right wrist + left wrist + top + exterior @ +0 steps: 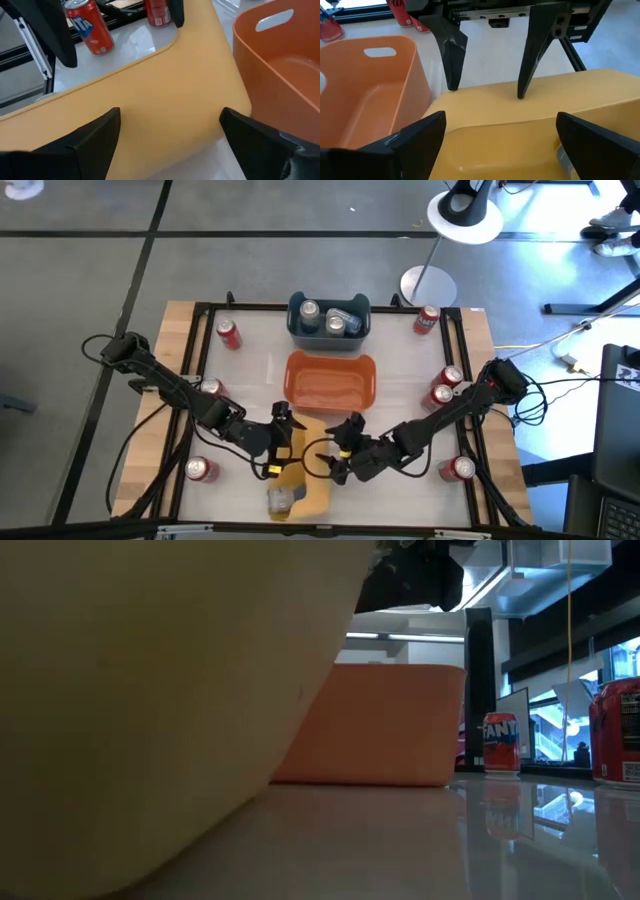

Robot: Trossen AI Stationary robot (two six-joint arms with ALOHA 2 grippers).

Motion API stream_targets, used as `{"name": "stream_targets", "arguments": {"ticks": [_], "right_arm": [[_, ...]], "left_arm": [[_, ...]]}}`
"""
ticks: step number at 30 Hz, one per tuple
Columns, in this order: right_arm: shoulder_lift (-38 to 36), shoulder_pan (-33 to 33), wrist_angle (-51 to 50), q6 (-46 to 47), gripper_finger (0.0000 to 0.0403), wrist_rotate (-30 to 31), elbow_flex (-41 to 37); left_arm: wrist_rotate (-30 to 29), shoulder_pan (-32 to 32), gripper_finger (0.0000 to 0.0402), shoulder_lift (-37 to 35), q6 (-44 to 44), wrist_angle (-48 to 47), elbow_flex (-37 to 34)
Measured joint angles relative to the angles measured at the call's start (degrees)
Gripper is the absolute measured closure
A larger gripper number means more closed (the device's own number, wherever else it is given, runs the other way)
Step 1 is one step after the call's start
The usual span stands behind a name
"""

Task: Sort soda cans
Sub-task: Put the blue soda can from the yellow bin into the dark yellow bin

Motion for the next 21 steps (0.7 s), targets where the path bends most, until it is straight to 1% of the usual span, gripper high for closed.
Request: {"name": "stream_targets", "arguments": {"ticks": [7,10,13,16,21], "right_arm": [[0.0,0.0,-0.8,0.3,0.0056,-0.2,-0.1],[0.2,-0.1,-5.0,0.8,0.0056,-1.8,-0.4],[1.6,0.1,-10.7,4.0,0.0056,-3.1,-0.9],[1.3,0.2,-12.0,7.2,0.0056,-1.9,-0.1],[2.4,-0.1,-12.8,7.6,0.0056,-2.2,-0.3]], "left_arm": [[0.1,0.9,0.0034,0.0,1.5,1.4,0.0],[0.1,1.5,0.0034,0.0,2.7,2.5,-0.1],[0.1,2.0,0.0034,0.1,4.0,4.3,-0.1],[0.1,2.5,0.0034,0.1,4.5,4.2,-0.1],[0.1,2.9,0.0034,0.1,4.2,3.7,-0.1]]}}
